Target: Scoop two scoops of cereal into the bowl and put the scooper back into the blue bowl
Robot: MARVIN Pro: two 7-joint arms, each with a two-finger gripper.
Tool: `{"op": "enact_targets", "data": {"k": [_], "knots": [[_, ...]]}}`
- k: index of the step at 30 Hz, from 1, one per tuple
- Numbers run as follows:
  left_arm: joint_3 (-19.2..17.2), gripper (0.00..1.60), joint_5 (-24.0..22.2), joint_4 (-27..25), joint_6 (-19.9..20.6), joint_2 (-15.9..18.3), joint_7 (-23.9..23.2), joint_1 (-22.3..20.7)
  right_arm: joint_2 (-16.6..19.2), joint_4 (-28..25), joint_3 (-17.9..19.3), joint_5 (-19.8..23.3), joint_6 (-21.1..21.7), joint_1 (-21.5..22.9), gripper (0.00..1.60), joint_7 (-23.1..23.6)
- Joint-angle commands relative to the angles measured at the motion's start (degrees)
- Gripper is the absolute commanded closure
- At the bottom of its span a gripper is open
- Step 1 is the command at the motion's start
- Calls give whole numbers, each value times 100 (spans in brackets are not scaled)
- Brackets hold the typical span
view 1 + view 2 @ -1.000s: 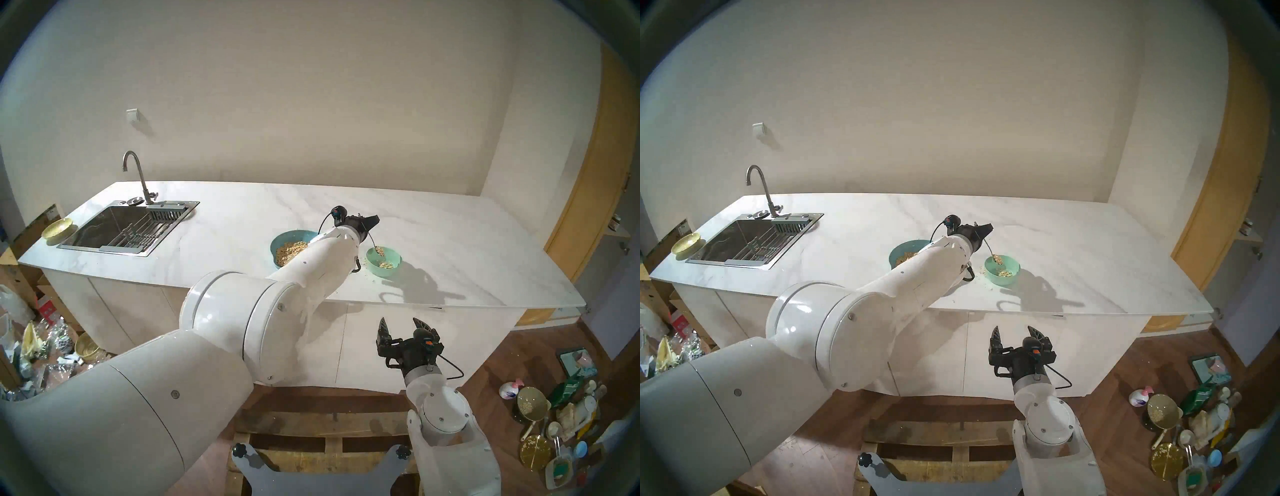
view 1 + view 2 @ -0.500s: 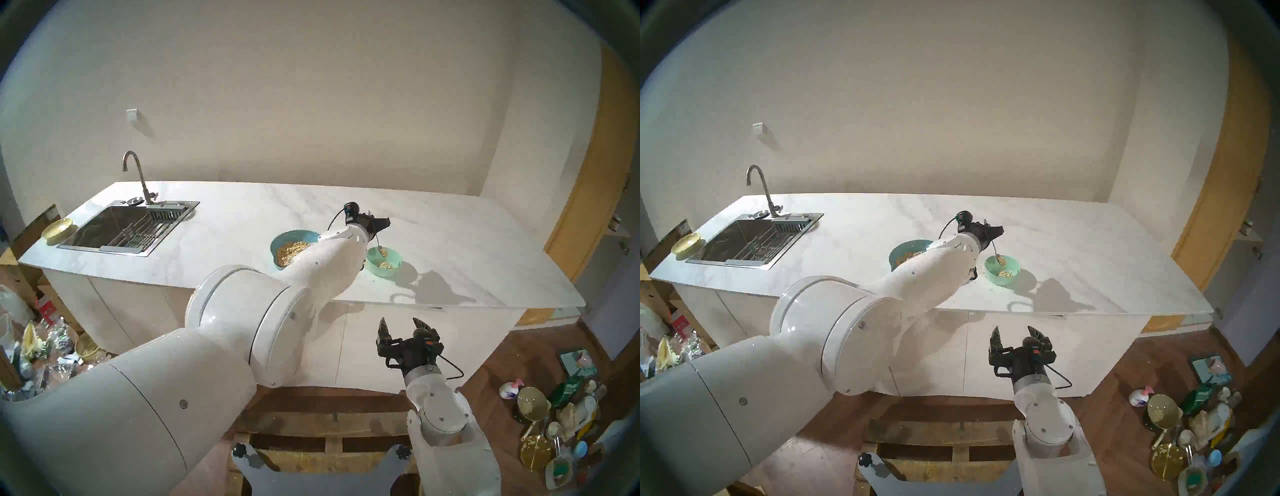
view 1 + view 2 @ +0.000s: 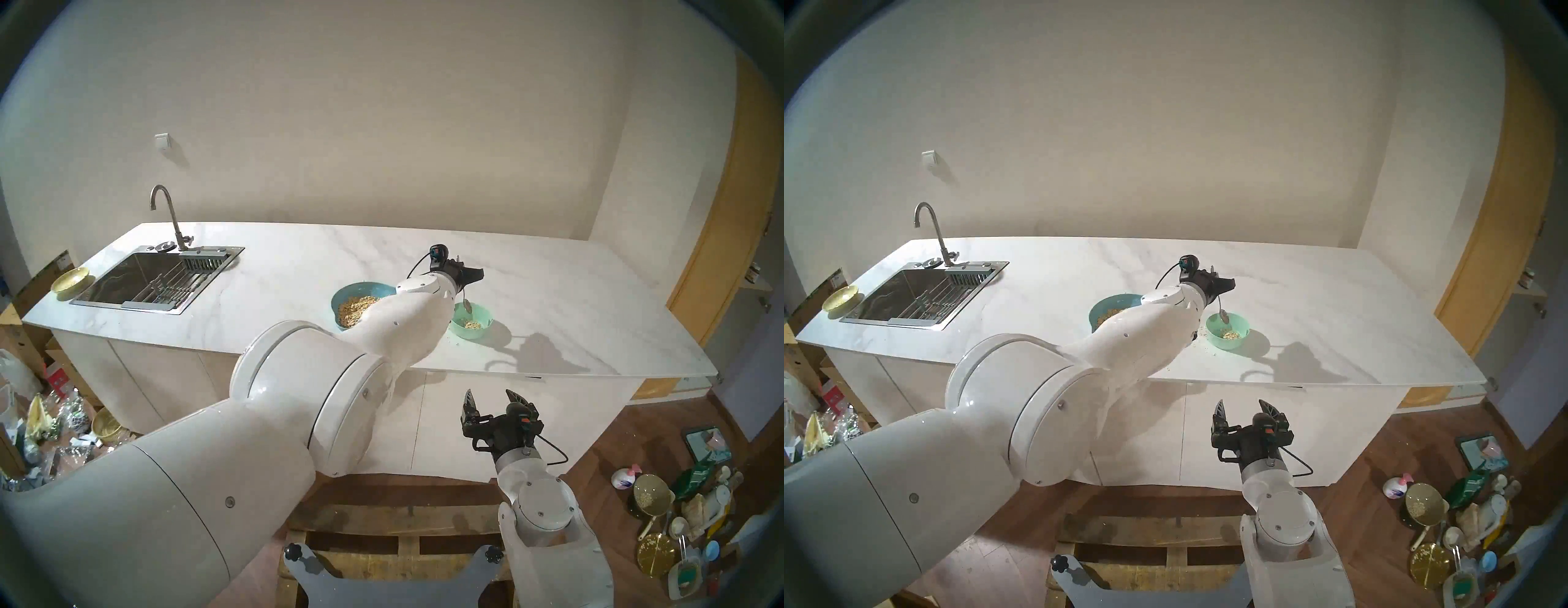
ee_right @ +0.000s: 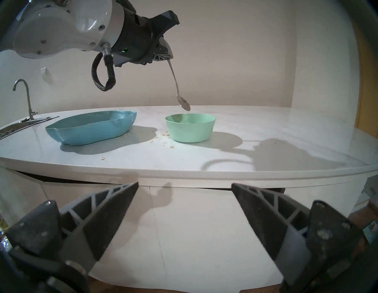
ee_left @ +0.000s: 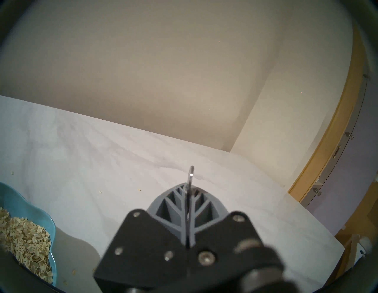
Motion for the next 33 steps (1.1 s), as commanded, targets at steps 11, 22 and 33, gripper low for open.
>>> {"op": "enact_targets", "data": {"k": [11, 22, 33], "knots": [[762, 160, 466, -70, 100, -108, 154, -445, -5, -134, 1, 2, -36, 39, 0, -3], [860, 160, 379, -83, 248, -50, 303, -492, -5, -137, 1, 2, -36, 37, 0, -3], [-129, 160, -346, -152, 523, 340, 310, -642, -6, -145, 1, 2, -36, 32, 0, -4]]}}
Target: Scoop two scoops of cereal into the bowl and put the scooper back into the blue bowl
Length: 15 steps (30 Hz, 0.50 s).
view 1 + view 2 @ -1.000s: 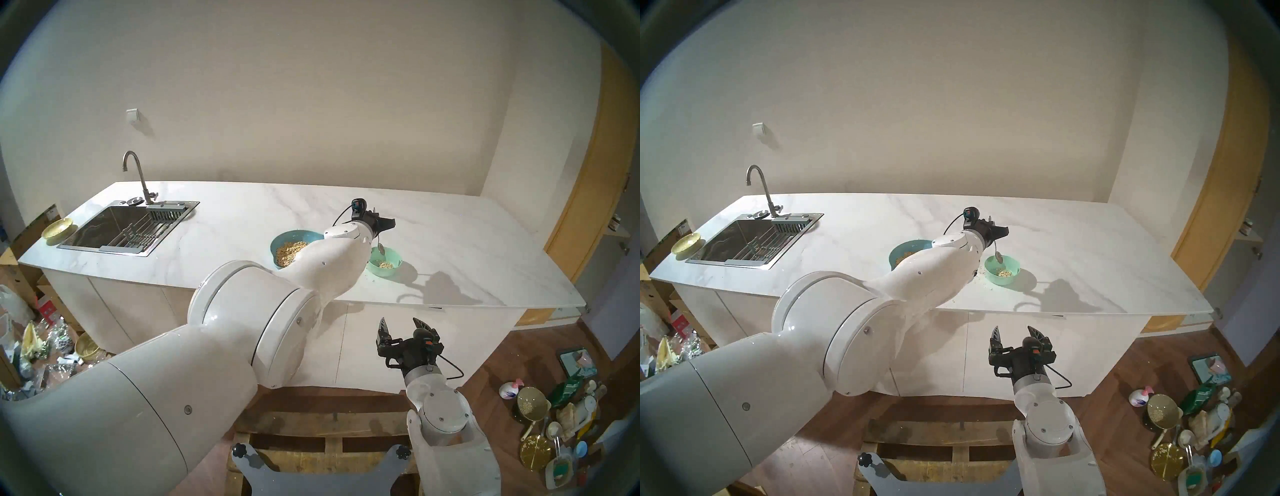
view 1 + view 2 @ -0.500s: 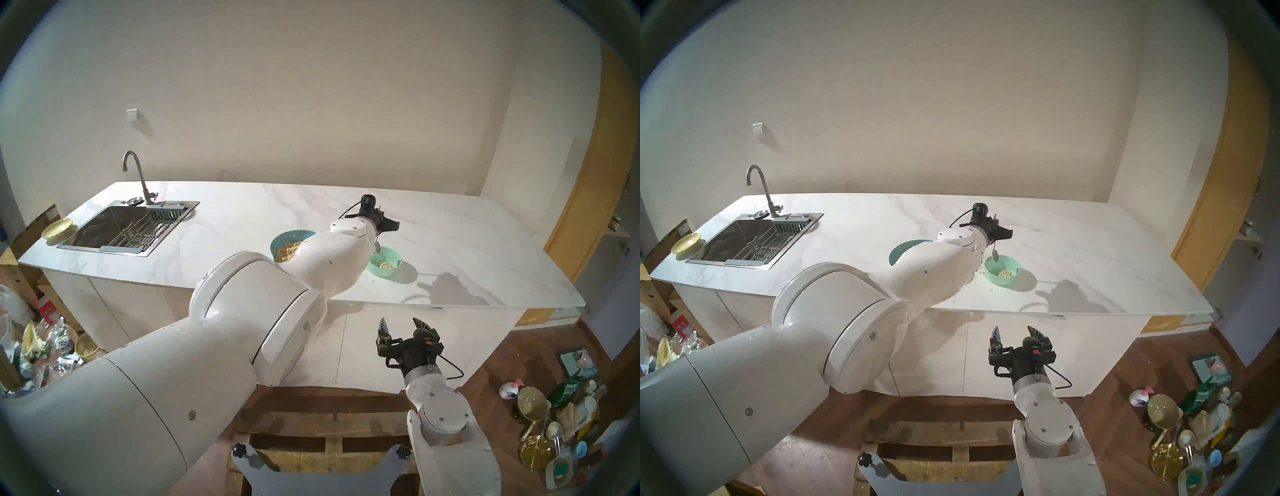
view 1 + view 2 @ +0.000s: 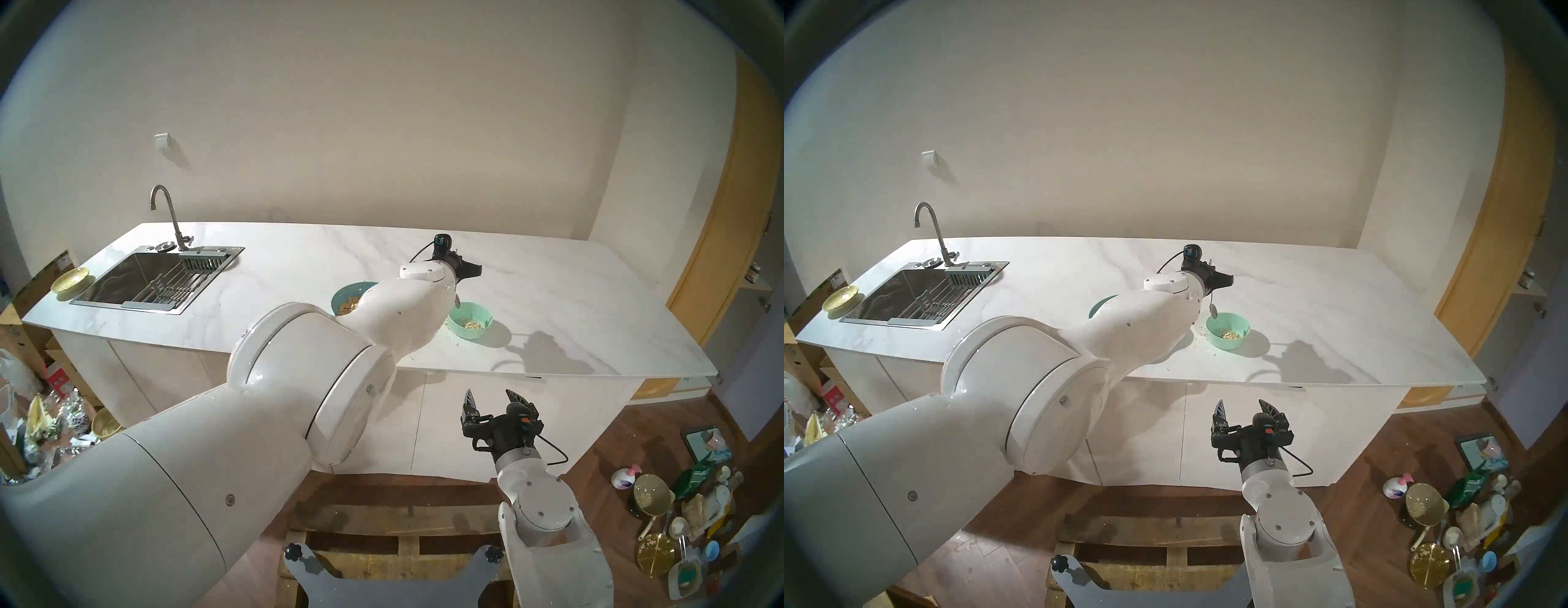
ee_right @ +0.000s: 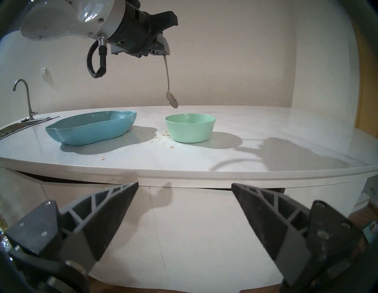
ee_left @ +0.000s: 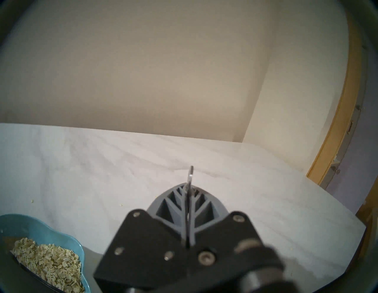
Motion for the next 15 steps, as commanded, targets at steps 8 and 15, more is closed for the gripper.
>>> {"op": "enact_targets", "data": {"k": [8, 15], "knots": [[-946, 160, -813, -418, -81, 864, -376, -321, -6, -142, 1, 2, -35, 33, 0, -3], [-1167, 160, -813, -581, -49, 1501, -628, -91, -6, -144, 1, 2, -35, 32, 0, -4]]}}
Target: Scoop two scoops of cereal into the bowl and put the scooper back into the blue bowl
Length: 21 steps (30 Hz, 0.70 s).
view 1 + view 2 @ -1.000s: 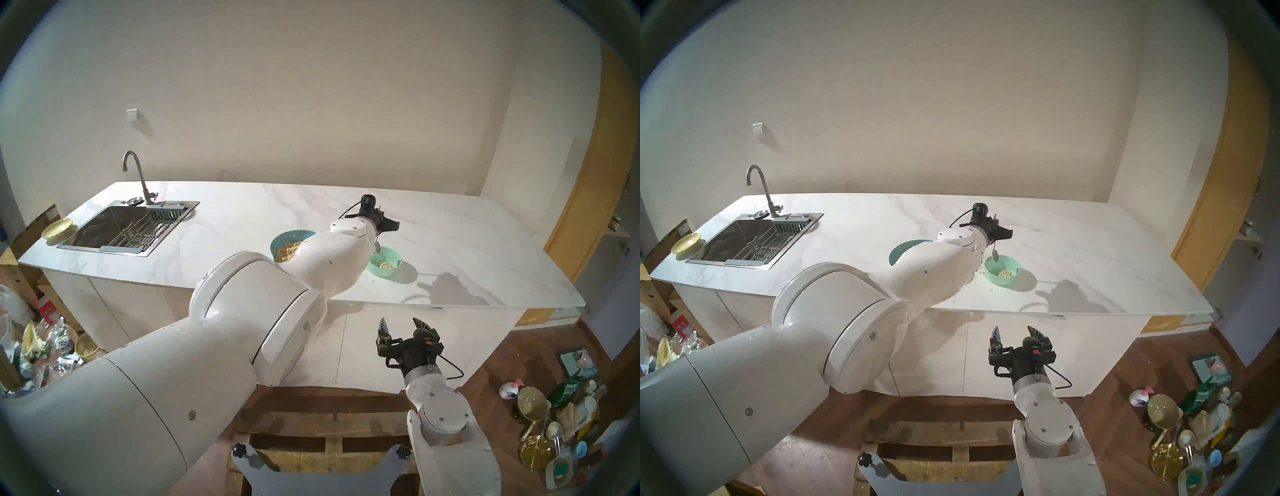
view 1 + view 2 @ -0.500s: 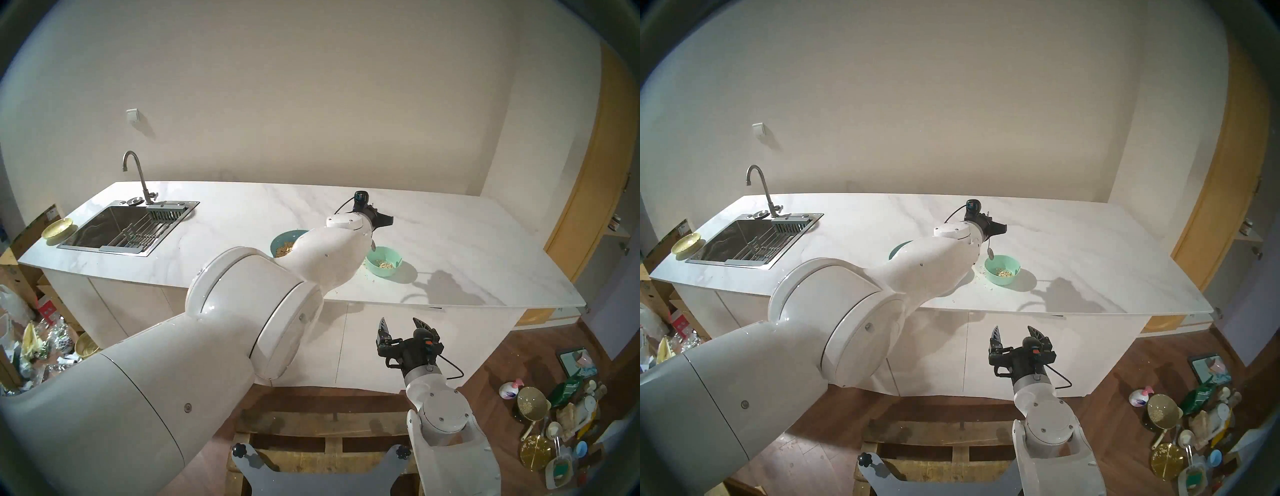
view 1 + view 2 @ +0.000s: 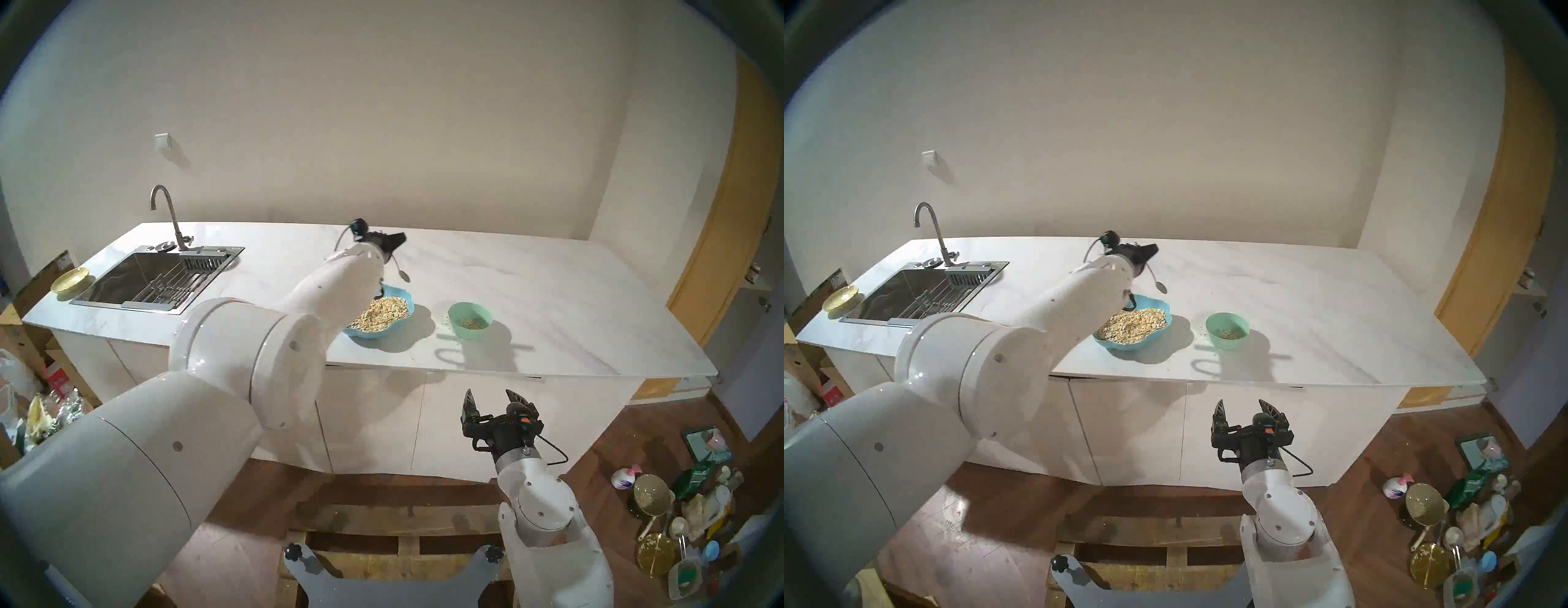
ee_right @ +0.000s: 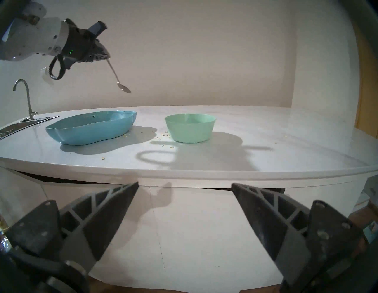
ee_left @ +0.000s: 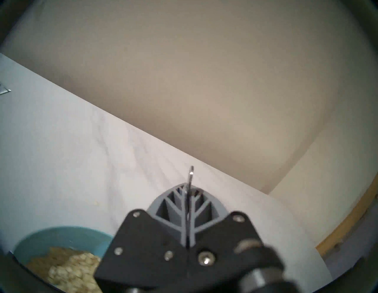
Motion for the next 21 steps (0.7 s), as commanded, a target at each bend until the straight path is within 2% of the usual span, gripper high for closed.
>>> {"op": "enact_targets", "data": {"k": [1, 9, 11, 21], "knots": [[-39, 160, -51, -322, -10, 175, -344, -5, -6, -145, 1, 2, -35, 32, 0, -4], [-23, 160, -104, -652, 327, 521, -853, 473, -6, -155, 1, 2, -32, 26, 0, -4], [-20, 160, -106, -751, 446, 542, -876, 597, -6, -158, 1, 2, -31, 24, 0, -4], [98, 160, -41, -1059, 515, 577, -688, 965, -6, -159, 1, 2, -31, 23, 0, -5]]}}
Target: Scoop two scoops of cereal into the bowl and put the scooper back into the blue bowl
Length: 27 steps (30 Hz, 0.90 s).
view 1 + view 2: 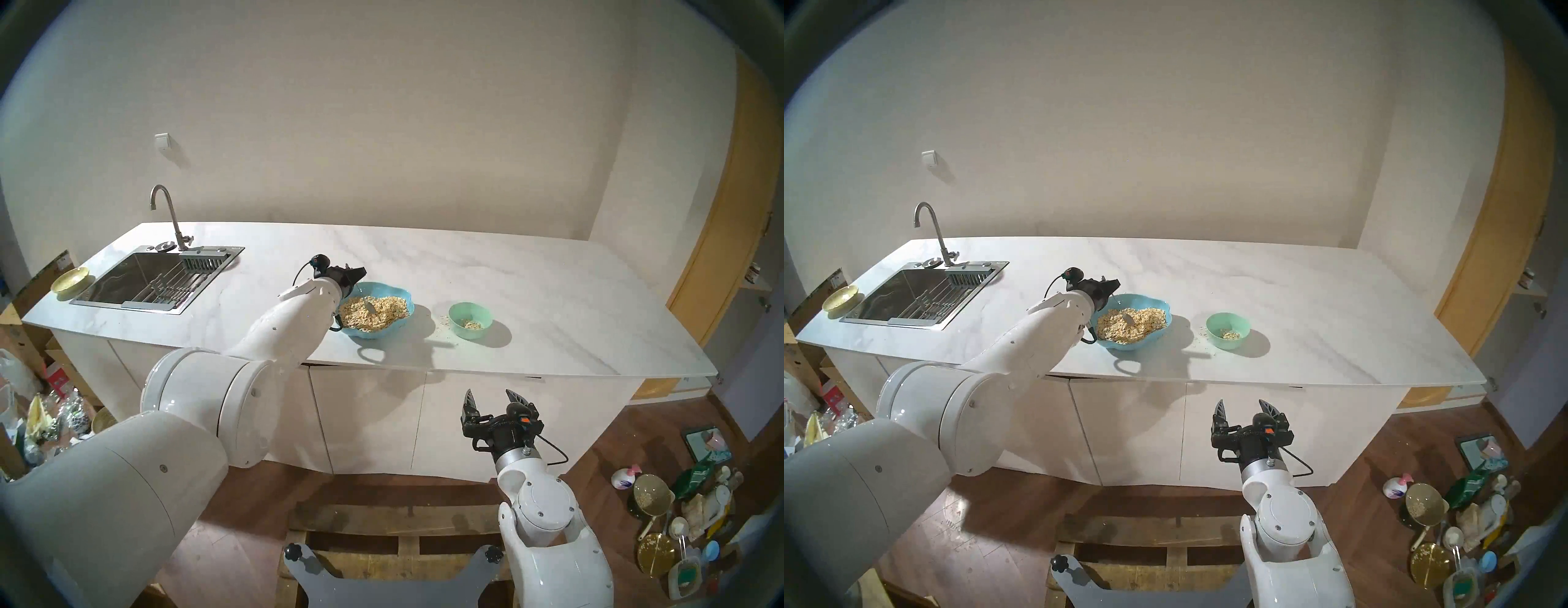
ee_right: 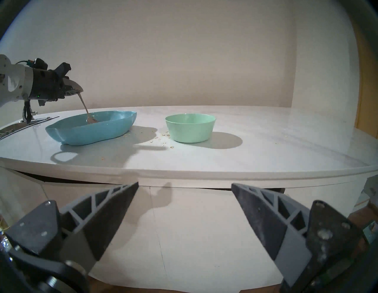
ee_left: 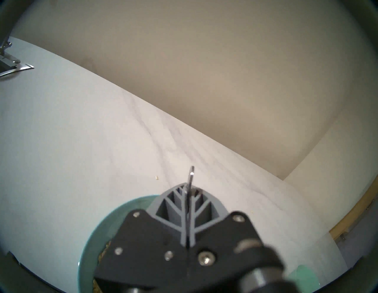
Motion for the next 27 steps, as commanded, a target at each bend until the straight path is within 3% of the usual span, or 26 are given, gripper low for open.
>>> {"op": "enact_targets", "data": {"k": [1, 8, 14, 19, 24, 25, 27], "knots": [[30, 160, 23, -475, 20, 12, -23, -24, -6, -153, 1, 2, -31, 29, 0, -4], [101, 160, 84, -1148, 138, 204, 195, 351, -6, -148, 0, 2, -33, 31, 0, -5], [42, 160, 109, -2184, 326, 477, 468, 908, -6, -146, 0, 2, -33, 32, 0, -5], [-82, 160, 69, -3270, 827, 691, 917, 1572, -6, -156, 0, 2, -30, 27, 0, -5], [-159, 160, 98, -3783, 1224, 780, 1310, 1931, -6, -164, 0, 2, -26, 23, 0, -6], [-175, 152, 100, -3808, 1275, 775, 1348, 1954, -6, -165, 0, 2, -25, 22, 0, -6], [-165, 113, 124, -3829, 1303, 775, 1398, 1975, -6, -164, 0, 2, -26, 23, 0, -6]]}}
